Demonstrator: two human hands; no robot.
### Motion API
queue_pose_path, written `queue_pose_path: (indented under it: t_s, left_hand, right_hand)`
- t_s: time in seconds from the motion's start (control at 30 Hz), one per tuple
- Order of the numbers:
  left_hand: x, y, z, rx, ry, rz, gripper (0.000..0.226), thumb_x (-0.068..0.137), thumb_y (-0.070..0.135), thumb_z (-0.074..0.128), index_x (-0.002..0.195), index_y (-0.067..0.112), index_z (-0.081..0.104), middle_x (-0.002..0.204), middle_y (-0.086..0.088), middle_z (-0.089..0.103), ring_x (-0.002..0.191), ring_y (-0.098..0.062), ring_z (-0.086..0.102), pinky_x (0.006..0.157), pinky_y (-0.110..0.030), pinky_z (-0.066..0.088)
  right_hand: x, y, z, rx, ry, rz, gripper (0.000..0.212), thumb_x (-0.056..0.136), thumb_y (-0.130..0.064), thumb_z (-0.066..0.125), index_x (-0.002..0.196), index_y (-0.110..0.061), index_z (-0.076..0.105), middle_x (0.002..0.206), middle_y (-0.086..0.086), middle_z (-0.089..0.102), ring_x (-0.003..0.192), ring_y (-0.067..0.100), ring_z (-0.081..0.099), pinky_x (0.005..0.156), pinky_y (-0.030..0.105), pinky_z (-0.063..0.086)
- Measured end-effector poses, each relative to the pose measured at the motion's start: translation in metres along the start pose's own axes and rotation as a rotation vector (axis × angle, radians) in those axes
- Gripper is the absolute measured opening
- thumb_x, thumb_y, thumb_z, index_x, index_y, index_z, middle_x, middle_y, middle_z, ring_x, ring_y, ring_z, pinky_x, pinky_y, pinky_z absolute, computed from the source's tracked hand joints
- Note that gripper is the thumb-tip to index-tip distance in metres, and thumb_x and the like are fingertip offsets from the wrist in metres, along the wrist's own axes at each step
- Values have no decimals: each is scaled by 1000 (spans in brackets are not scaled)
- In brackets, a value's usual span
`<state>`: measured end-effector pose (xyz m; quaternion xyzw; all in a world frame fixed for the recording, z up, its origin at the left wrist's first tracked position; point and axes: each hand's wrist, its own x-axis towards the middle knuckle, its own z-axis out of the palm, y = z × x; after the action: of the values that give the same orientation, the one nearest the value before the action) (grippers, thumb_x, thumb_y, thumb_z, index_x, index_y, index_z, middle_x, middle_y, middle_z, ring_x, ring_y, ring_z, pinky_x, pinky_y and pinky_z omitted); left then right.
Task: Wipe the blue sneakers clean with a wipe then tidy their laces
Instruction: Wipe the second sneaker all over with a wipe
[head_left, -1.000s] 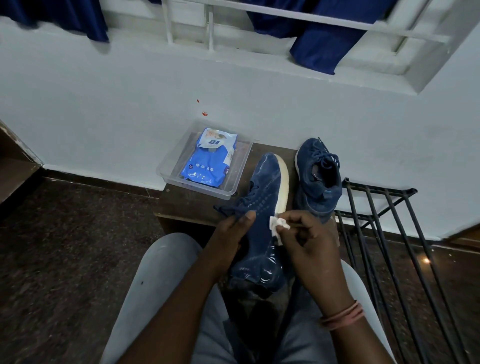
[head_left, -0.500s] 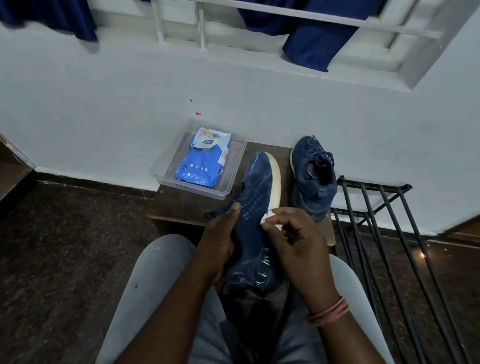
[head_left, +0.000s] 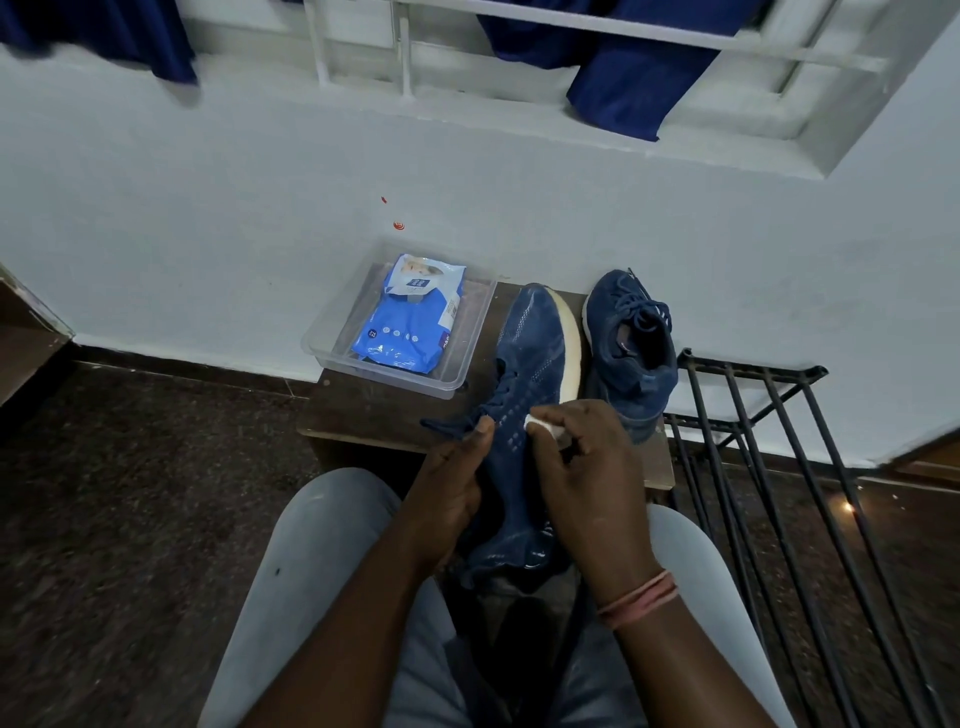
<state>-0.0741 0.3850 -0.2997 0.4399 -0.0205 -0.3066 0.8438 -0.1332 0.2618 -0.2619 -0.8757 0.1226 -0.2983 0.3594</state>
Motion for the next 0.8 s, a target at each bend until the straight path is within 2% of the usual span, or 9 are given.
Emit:
queue_pose_path:
  t_s: [0.07, 0.17, 0.27, 0.37, 0.43, 0.53, 0.63, 0.7, 0.8]
  left_hand:
    - [1, -2, -3, -17, -23, 12, 41, 101, 35, 55, 126, 6, 70, 138, -23, 62, 132, -33, 58, 112, -40, 46]
    - [2, 0, -5, -21, -8, 11, 42, 99, 38, 57, 127, 11, 70, 139, -21, 62, 134, -32, 55, 112, -37, 45]
    - [0, 1, -1, -51, -23, -9, 41, 98, 36, 60, 126, 8, 71, 137, -21, 64, 128, -32, 57, 106, -38, 46]
    - [-2, 2, 3, -97, -25, -37, 38, 100, 30, 55, 124, 5, 72, 137, -23, 63, 126, -30, 63, 103, -37, 54]
    - [-1, 2, -1, -96, -28, -28, 41, 100, 33, 53, 127, 6, 69, 141, -23, 60, 133, -32, 58, 111, -40, 48]
    - [-1, 5, -5, -63, -7, -28, 39, 103, 34, 51, 126, 11, 71, 141, -19, 62, 133, -30, 58, 113, -39, 46]
    - [-2, 5, -1, -73, -34, -42, 43, 100, 31, 54, 131, 5, 66, 140, -22, 61, 131, -32, 59, 109, -40, 50]
    - [-2, 3, -1, -107, -47, -46, 37, 102, 27, 53, 125, 6, 71, 137, -22, 63, 127, -30, 63, 103, -37, 54]
    - [-2, 2, -4, -155, -74, -50, 37, 104, 26, 49, 128, 5, 69, 140, -22, 61, 127, -30, 62, 106, -38, 52]
  right_hand:
    - [-8, -7, -1, -30, -58, -82, 10, 91, -3, 71, 92, -13, 75, 89, 1, 63, 83, 9, 60, 75, 22, 49]
    - [-15, -12, 1, -44, -118, -124, 11, 89, -4, 72, 94, -11, 79, 87, 2, 64, 82, 10, 60, 75, 19, 49]
    - [0, 1, 1, -43, 13, -18, 12, 88, -4, 74, 94, -13, 79, 93, 0, 62, 83, 7, 59, 79, 11, 47]
    - [7, 8, -1, -27, 66, 39, 13, 88, -4, 74, 94, -14, 80, 95, 0, 65, 86, 7, 62, 82, 20, 51]
    - [-5, -1, 0, -29, -14, -59, 14, 88, -3, 73, 94, -14, 79, 93, -1, 69, 86, 5, 62, 82, 16, 50]
    - [-19, -11, 2, -10, -123, -128, 13, 88, -5, 74, 94, -15, 79, 91, -3, 71, 87, 5, 63, 83, 15, 50]
    - [-2, 2, 2, -19, 16, -37, 11, 88, -6, 75, 92, -16, 77, 91, -4, 72, 86, 6, 64, 82, 24, 52]
    - [9, 7, 1, -31, 76, 59, 9, 89, -8, 73, 92, -17, 74, 90, -4, 71, 84, 7, 62, 80, 29, 51]
    - [-1, -1, 6, -40, 13, -35, 10, 90, -6, 70, 91, -16, 74, 90, -4, 71, 85, 10, 64, 79, 31, 54]
